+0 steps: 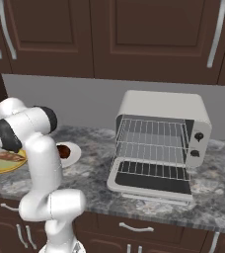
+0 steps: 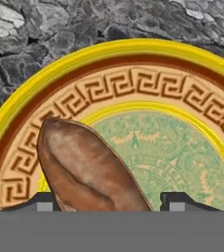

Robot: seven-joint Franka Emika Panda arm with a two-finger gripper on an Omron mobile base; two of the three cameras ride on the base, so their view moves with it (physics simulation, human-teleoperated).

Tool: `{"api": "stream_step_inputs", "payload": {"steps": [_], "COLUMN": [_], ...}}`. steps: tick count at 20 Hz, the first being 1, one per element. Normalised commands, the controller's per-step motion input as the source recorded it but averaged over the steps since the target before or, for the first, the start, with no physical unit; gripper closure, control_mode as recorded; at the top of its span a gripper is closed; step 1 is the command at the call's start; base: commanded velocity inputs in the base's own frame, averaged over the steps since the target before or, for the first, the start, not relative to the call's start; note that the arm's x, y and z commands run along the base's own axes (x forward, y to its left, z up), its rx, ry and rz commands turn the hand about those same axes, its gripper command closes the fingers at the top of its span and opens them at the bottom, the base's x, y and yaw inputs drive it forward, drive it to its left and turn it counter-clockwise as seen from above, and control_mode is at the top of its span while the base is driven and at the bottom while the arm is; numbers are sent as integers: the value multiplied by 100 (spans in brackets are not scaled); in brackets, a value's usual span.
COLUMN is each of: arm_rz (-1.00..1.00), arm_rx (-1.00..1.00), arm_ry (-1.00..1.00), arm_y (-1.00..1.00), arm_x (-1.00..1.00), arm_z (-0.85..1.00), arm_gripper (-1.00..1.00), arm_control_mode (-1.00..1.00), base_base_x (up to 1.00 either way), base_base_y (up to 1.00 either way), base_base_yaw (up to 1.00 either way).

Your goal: Open the toaster oven door. Place the baguette on the bottom rack in the toaster oven and place the steak on the top rack.

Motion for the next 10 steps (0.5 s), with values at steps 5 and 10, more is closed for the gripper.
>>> {"api": "stream_step_inputs", "payload": {"steps": [5,10], "arm_rz": [0,2], "arm_rx": [1,0], "arm_ry": [0,-6], "arm_y": [-21,-35], "arm_x": [-44,-50], "arm_z": [54,42], "arm_gripper": [100,100], "arm_control_mode": [-100,-100], "base_base_x": [0,0], "base_base_y": [0,0], "base_base_yaw": [0,0]}}
